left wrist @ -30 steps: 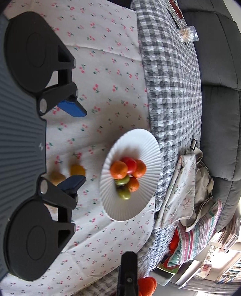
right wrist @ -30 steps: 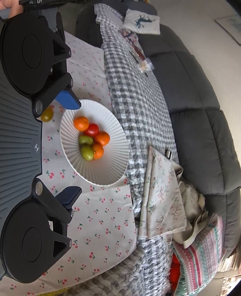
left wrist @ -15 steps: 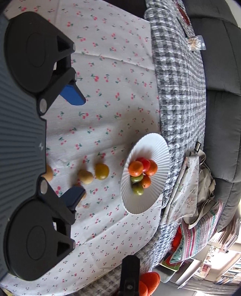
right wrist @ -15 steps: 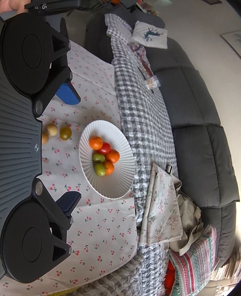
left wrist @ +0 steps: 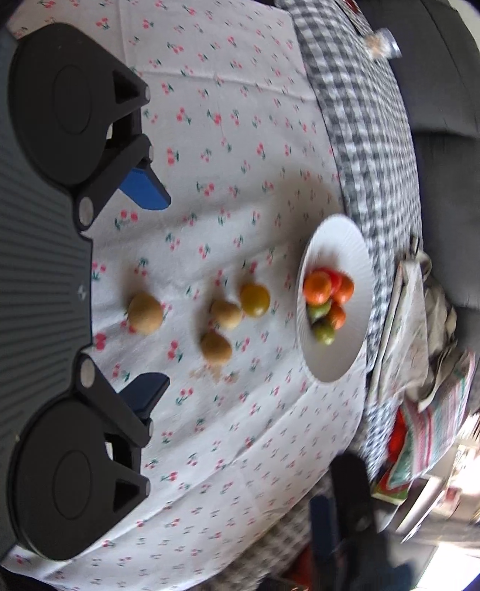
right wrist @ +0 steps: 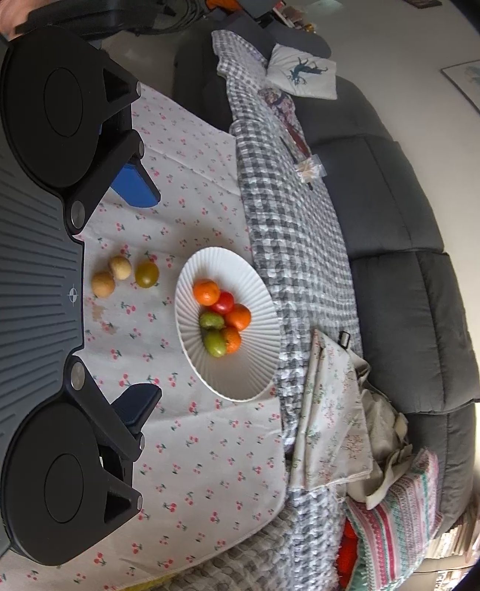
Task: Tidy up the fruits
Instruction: 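Move both open tools back to the remaining fruits on the cloth, then grasp a brown kiwi with the left tool while the right tool grasps another kiwi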
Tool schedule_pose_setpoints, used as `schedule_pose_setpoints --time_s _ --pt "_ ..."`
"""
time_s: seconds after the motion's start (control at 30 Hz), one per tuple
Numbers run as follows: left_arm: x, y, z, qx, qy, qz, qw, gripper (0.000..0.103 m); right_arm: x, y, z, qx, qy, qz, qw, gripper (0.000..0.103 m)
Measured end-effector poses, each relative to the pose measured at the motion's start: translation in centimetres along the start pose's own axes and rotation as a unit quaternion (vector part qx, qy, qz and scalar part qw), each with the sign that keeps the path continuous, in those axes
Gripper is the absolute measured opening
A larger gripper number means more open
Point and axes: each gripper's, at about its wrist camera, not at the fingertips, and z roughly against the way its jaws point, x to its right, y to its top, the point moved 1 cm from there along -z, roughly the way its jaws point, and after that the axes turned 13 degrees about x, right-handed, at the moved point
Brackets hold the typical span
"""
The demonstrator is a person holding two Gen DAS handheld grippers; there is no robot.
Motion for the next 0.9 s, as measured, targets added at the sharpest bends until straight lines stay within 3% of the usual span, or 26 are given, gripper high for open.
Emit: schedule_pose_setpoints --time_s 0.1,0.2,0.27,0.4,0.77,0.9 --pt "0.8 -0.4 -0.6 -0.007 -0.011 -0.013 0.9998 0.084 -0.1 -0.3 -0.3 -0.006 -0.004 0.001 1.0 0.102" --pt "1.2 -0.9 -1.2 -0.016 -0.021 -0.015 0.9995 0.07 -0.1 -0.5 -0.6 -0.01 -0.004 0.002 1.0 0.102" --pt "1.4 -1.2 -1.7 -0.022 -0.028 -0.015 0.9992 0.05 -0.1 -0.7 -0.7 -0.013 -0.003 0.003 1.0 0.102" --pt "1.2 -1.7 -2.4 -0.03 -0.021 -0.013 0.9993 0.027 0.0 -1.1 -1.4 -0.021 -0.004 0.002 1.0 0.102" --pt "-1.4 -0.1 -1.4 -0.009 0.007 0.04 0.9991 0.025 0.0 -3.9 -5.2 -0.063 -0.014 0.02 0.998 0.1" --pt "-2.2 0.0 -1.3 -0.008 0.021 0.046 0.9987 0.025 -0.4 -5.2 -7.0 -0.081 -0.016 0.03 0.996 0.092"
